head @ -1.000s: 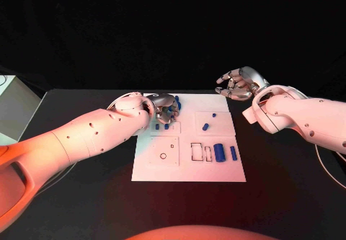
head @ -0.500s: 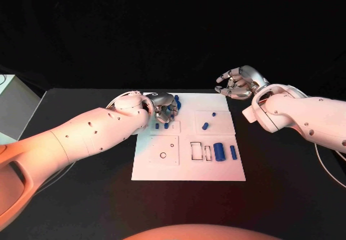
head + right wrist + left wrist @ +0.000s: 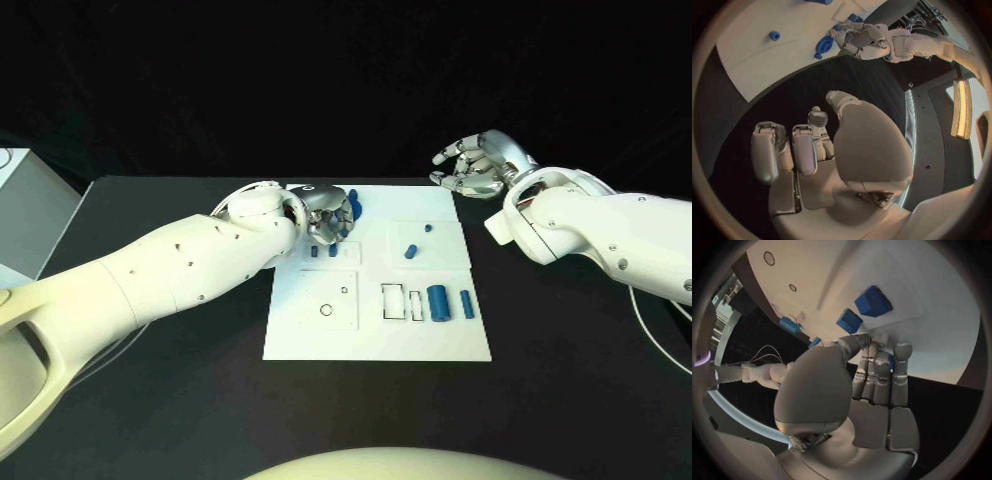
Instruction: Assemble the parts on the task board
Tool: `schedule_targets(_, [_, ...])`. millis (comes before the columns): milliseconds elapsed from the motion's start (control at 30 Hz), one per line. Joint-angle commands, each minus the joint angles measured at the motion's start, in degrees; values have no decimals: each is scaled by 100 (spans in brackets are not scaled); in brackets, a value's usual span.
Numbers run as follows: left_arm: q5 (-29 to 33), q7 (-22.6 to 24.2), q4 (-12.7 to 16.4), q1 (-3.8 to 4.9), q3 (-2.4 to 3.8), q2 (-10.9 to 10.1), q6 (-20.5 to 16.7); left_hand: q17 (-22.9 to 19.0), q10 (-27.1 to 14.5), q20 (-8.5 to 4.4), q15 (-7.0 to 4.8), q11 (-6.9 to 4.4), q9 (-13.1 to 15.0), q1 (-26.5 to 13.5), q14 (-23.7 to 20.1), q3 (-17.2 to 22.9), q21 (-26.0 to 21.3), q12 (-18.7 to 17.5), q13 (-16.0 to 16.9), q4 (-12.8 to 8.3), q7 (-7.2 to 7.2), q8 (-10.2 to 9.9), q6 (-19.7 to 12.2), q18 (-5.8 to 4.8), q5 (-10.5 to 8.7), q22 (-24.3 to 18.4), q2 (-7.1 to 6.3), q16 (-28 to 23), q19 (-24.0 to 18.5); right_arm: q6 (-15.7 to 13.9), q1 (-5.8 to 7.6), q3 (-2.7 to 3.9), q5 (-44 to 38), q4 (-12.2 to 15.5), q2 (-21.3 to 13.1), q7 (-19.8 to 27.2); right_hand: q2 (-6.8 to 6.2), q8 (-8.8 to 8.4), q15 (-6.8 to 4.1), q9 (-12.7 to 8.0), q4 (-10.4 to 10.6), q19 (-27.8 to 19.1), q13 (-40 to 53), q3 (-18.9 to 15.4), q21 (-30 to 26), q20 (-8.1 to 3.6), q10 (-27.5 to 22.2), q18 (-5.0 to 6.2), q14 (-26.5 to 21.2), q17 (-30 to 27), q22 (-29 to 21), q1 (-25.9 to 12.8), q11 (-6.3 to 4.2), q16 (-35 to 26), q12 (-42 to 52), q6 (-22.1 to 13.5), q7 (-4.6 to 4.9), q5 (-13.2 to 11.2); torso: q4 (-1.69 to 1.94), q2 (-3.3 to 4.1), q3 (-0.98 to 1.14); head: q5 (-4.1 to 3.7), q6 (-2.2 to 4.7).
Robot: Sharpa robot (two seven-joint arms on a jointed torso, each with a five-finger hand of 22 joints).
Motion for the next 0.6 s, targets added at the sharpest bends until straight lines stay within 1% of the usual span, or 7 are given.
schedule_targets(33, [-69, -101, -19, -23, -18, -2, 188, 9, 66, -10, -7, -2, -14, 57, 32, 10, 53, 52, -3, -50, 16, -13, 54, -48, -6, 51, 14, 34, 33, 15, 0, 1, -31, 5, 1, 64, -43, 29, -41, 5, -4, 284, -5, 21, -17, -35, -11, 108, 302, 367, 996, -33, -3, -36, -20, -3, 30, 38, 0, -4, 3, -2, 5])
schedule_targets(200, [-67, -68, -20, -23, -18, 4, 160, 76, 135, -25, -20, -17, -30, 69, 104, 42, 179, 89, -6, -106, 31, -10, 91, -69, -16, 174, 57, 111, 88, 13, 0, 1, -30, 10, 0, 67, -43, 29, -41, 5, -4, 284, -5, 21, -17, -35, -11, 108, 302, 367, 996, -33, -3, -36, -20, -3, 30, 38, 2, -1, 2, -2, 5])
schedule_targets(300, [-44, -17, -18, -23, -18, 9, 122, 137, 206, -34, -35, -41, -31, 53, 168, 44, 264, 112, -9, -129, 24, 12, 149, -85, -29, 260, 78, 175, 136, 12, 0, 1, -30, 12, -1, 67, -43, 29, -41, 5, -4, 284, -5, 21, -17, -35, -11, 108, 302, 367, 996, -33, -3, -36, -20, -3, 30, 38, -1, 0, 5, 3, 5])
schedule_targets(367, [-22, 22, -16, -22, -18, 12, 87, 166, 250, -41, -47, -57, -31, 23, 202, 36, 304, 117, -16, -131, 16, 25, 186, -92, -41, 302, 87, 211, 156, 12, 0, 1, -30, 11, -1, 66, -43, 29, -41, 5, -4, 284, -5, 21, -17, -35, -11, 108, 302, 367, 996, -33, -3, -36, -20, -3, 30, 38, -2, 0, 4, 4, 9])
schedule_targets(600, [104, 131, -11, -22, -19, 15, -21, 145, 266, -40, -46, -60, -40, -160, 214, -44, 299, 59, -62, -60, -1, 26, 213, -95, -65, 312, 50, 253, 133, 13, 0, 1, -30, 12, -3, 63, -43, 29, -41, 5, -4, 284, -5, 21, -17, -35, -11, 108, 302, 367, 996, -33, -3, -36, -20, -3, 30, 38, 2, 0, 5, 5, 9])
